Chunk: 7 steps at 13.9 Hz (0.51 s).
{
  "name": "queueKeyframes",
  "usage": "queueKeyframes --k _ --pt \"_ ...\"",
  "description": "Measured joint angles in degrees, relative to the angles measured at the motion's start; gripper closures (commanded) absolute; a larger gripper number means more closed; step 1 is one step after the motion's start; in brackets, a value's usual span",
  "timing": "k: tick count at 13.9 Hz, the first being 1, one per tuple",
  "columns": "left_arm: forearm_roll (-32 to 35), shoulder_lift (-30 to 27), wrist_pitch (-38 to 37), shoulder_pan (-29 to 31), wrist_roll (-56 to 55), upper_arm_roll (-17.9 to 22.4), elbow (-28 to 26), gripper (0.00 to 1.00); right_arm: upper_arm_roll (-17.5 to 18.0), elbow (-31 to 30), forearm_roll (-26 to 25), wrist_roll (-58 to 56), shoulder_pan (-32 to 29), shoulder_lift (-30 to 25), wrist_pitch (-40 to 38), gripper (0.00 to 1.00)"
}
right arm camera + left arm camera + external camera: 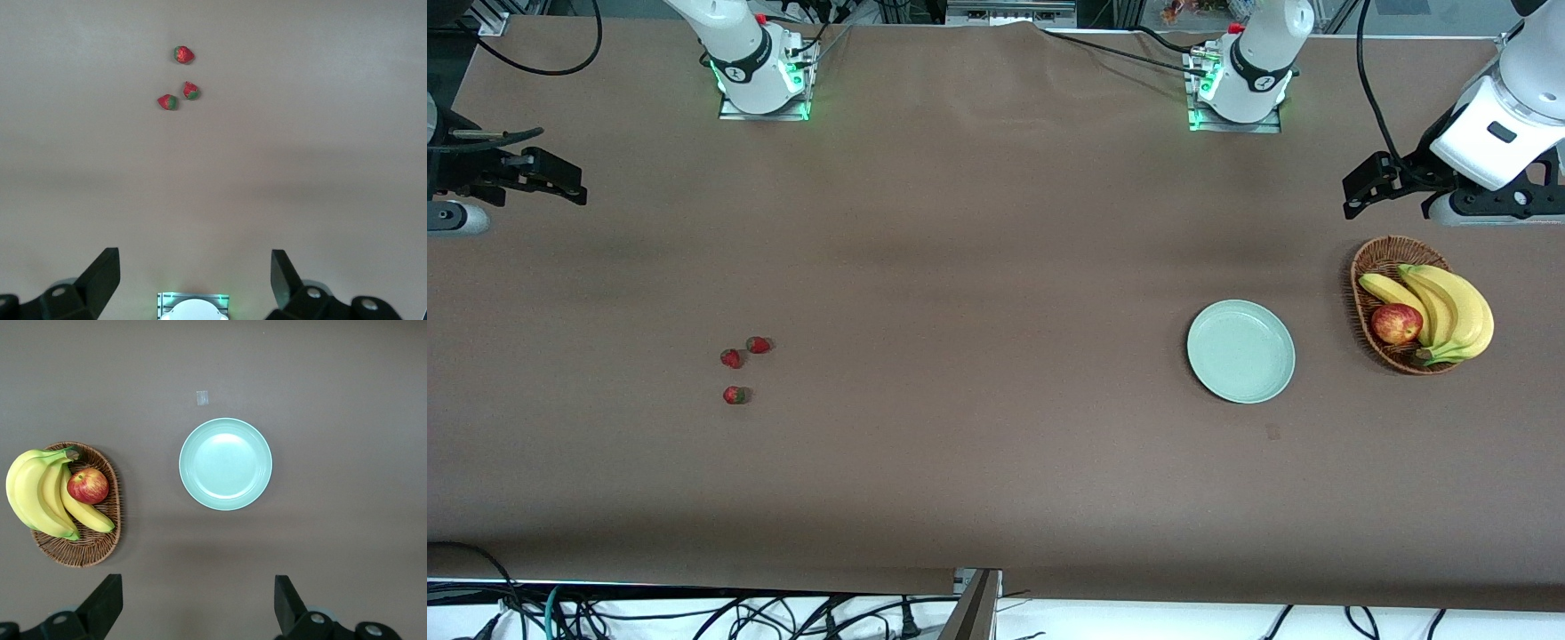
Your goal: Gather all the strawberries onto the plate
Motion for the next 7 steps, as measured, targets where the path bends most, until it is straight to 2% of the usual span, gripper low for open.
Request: queueKeyframes --k 7 --pt "0.0 0.1 -0.6 0.0 0.0 0.0 0.1 0.00 -0.1 0.0 0.0 0.0 0.0 0.0 0.0 0.00"
